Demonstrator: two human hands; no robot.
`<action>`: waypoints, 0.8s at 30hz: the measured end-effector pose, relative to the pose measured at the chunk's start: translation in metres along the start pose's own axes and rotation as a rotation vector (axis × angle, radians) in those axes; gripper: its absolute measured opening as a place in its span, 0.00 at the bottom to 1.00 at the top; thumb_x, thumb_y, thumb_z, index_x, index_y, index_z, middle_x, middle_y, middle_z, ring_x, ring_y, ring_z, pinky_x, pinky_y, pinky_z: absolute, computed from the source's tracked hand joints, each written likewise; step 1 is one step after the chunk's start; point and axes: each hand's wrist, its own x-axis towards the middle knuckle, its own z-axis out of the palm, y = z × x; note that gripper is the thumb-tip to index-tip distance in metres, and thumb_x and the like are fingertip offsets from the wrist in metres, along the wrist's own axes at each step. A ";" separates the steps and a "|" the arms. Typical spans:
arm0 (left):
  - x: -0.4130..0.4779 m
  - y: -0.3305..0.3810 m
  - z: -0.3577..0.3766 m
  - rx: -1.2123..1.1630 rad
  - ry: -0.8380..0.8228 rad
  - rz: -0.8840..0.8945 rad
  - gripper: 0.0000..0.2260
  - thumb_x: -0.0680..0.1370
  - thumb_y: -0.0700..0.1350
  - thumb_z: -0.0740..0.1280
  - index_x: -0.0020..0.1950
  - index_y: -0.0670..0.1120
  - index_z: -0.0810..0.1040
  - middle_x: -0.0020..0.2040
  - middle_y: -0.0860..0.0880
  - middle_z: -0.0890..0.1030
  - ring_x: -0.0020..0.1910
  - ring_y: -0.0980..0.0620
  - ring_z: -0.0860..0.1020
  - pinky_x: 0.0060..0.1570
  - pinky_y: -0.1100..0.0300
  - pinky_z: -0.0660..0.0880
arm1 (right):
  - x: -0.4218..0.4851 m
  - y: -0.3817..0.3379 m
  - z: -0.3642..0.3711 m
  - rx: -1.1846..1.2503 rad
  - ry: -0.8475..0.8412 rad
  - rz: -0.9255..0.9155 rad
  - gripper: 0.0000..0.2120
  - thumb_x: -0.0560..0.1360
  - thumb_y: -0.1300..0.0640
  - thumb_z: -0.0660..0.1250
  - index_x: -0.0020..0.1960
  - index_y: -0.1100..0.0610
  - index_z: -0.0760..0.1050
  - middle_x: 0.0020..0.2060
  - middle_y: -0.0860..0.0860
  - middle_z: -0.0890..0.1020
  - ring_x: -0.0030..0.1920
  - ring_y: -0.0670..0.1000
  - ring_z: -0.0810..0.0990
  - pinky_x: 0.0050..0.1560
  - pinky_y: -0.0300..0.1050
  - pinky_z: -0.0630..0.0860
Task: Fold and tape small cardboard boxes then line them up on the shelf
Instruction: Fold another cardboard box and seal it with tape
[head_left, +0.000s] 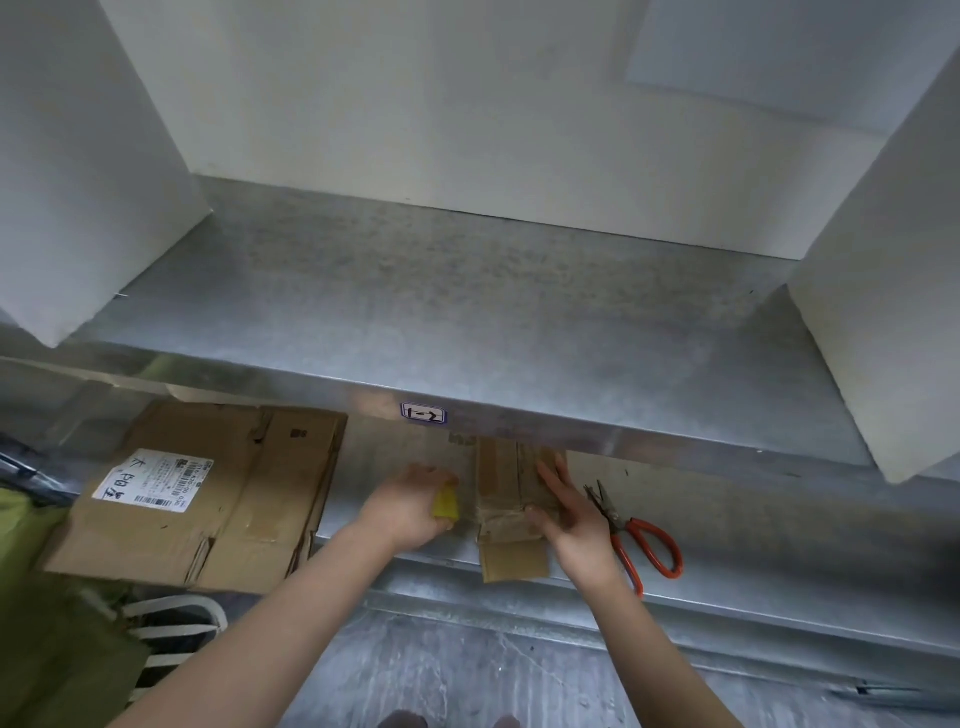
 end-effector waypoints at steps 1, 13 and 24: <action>0.000 0.000 0.000 -0.009 0.001 -0.003 0.26 0.73 0.55 0.70 0.70 0.53 0.69 0.68 0.49 0.73 0.67 0.47 0.70 0.59 0.57 0.71 | 0.000 -0.001 0.000 0.000 -0.003 -0.003 0.26 0.75 0.57 0.72 0.66 0.37 0.69 0.72 0.37 0.61 0.73 0.40 0.61 0.59 0.19 0.60; -0.013 0.002 -0.003 -0.138 0.029 -0.004 0.26 0.71 0.56 0.73 0.67 0.51 0.73 0.63 0.51 0.77 0.61 0.49 0.75 0.54 0.61 0.70 | -0.045 0.010 0.007 -0.198 0.203 -0.064 0.25 0.75 0.49 0.72 0.70 0.51 0.72 0.65 0.40 0.74 0.67 0.44 0.73 0.60 0.20 0.61; -0.020 0.006 0.001 -0.114 0.035 -0.010 0.32 0.71 0.56 0.73 0.73 0.54 0.66 0.67 0.51 0.74 0.64 0.49 0.73 0.59 0.60 0.70 | -0.042 0.003 0.008 -0.225 0.093 -0.039 0.22 0.78 0.48 0.67 0.70 0.51 0.73 0.67 0.46 0.76 0.69 0.43 0.69 0.63 0.22 0.59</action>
